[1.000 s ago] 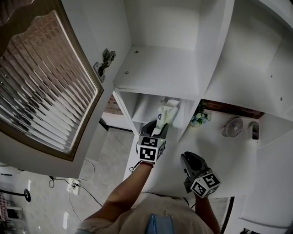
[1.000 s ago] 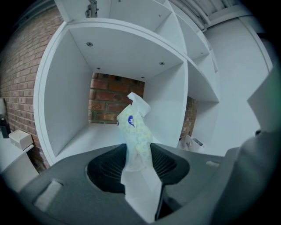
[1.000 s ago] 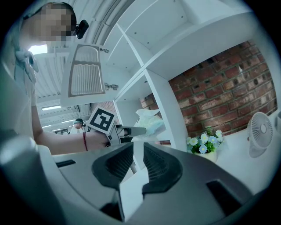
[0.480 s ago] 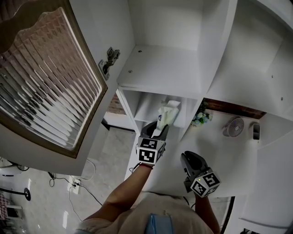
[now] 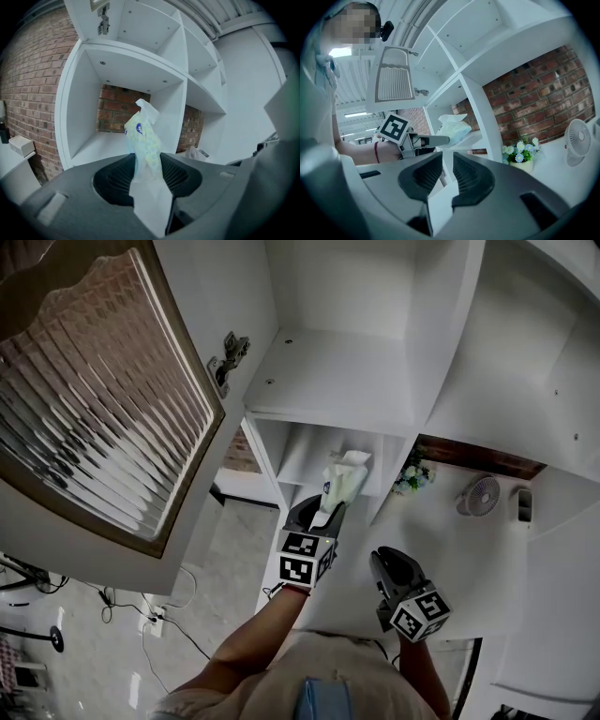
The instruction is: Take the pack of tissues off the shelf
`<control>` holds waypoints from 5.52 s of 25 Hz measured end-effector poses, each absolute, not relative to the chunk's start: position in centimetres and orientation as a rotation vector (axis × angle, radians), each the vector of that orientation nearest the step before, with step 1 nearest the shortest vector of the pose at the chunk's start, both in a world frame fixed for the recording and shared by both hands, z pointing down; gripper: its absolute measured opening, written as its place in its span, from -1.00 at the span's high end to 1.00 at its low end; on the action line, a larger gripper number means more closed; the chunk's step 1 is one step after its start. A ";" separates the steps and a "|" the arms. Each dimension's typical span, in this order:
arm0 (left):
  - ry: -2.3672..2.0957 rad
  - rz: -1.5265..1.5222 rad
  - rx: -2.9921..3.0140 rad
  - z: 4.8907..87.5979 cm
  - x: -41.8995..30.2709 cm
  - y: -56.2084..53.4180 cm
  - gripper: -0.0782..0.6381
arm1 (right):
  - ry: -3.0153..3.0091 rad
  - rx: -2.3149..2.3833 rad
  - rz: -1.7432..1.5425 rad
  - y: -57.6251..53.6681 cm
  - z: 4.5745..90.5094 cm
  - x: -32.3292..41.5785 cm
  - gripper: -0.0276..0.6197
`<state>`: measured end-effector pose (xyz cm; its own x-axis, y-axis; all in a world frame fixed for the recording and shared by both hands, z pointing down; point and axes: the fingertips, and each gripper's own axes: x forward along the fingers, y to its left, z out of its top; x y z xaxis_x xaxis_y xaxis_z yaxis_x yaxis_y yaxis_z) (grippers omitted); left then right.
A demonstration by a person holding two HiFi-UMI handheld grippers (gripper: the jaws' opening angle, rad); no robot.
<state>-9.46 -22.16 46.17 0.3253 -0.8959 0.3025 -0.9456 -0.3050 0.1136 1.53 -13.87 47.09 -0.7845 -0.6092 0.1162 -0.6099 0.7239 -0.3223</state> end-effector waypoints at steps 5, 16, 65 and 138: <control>-1.639 0.257 2.347 45.9 -9.3 -20.8 0.29 | -2.908 1.044 0.545 -13.5 47.2 1.5 0.67; -1.557 0.265 2.385 46.6 -7.9 -17.6 0.29 | -2.885 1.094 0.553 -12.9 47.5 2.3 0.67; -1.074 0.586 2.492 61.1 3.7 -16.5 0.29 | -2.553 1.399 0.713 -12.4 59.6 11.9 0.67; -0.993 0.790 2.452 70.0 5.5 -14.9 -0.47 | -2.533 1.327 0.806 -12.2 65.4 10.7 0.67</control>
<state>5.55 -14.91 70.03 0.5928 -0.5094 0.6238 -0.7223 -0.6788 0.1321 10.68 -12.22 65.35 -0.5895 -0.7099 0.3854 -0.8021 0.4581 -0.3831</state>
